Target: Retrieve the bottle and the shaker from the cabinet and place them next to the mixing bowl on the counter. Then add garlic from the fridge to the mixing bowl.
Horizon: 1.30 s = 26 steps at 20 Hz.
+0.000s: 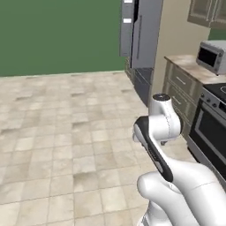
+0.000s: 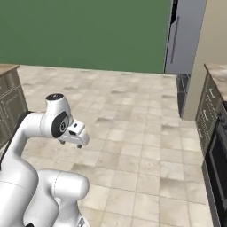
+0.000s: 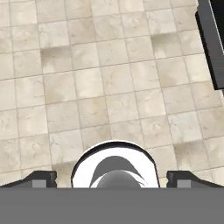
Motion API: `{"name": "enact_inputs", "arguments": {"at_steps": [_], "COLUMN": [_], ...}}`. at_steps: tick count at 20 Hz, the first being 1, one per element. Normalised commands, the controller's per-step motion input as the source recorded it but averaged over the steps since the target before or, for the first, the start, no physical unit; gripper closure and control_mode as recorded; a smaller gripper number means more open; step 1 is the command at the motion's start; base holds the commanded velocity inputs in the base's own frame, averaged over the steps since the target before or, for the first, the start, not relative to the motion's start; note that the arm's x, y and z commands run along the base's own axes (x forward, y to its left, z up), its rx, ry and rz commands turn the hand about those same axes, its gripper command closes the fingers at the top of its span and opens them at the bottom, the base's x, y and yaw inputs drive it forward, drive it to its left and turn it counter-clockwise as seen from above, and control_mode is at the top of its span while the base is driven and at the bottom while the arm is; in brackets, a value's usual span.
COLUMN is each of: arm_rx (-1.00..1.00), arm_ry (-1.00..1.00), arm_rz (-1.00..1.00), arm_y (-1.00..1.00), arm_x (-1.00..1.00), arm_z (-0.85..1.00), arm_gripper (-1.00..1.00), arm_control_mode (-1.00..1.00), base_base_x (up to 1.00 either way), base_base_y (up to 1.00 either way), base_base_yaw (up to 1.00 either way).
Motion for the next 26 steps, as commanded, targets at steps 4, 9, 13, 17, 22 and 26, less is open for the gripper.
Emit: {"name": "enact_inputs", "arguments": {"at_steps": [4, 9, 13, 17, 22, 26], "arm_rx": [0.0, 0.0, 0.0, 0.0, 0.0, 0.0], "arm_ry": [0.0, 0.0, 0.0, 0.0, 0.0, 0.0], "arm_rz": [0.0, 0.0, 0.0, 0.0, 0.0, 0.0], "arm_y": [0.0, 0.0, 0.0, 0.0, 0.0, 0.0], "arm_x": [0.0, 0.0, 0.0, 0.0, 0.0, 0.0], "arm_z": [0.0, 0.0, 0.0, 0.0, 0.0, 0.0], "arm_gripper": [-1.0, -1.0, -1.0, -1.0, -1.0, -1.0], "arm_control_mode": [1.0, 1.0, 1.0, 1.0, 1.0, 1.0], "base_base_x": [0.74, 0.87, 0.94, 1.0, 0.88, 0.79], "base_base_y": [0.82, 0.97, 0.99, 1.0, 1.0, 1.0], "base_base_yaw": [-0.64, -0.53, -0.38, -0.35, -0.39, -0.38]}}
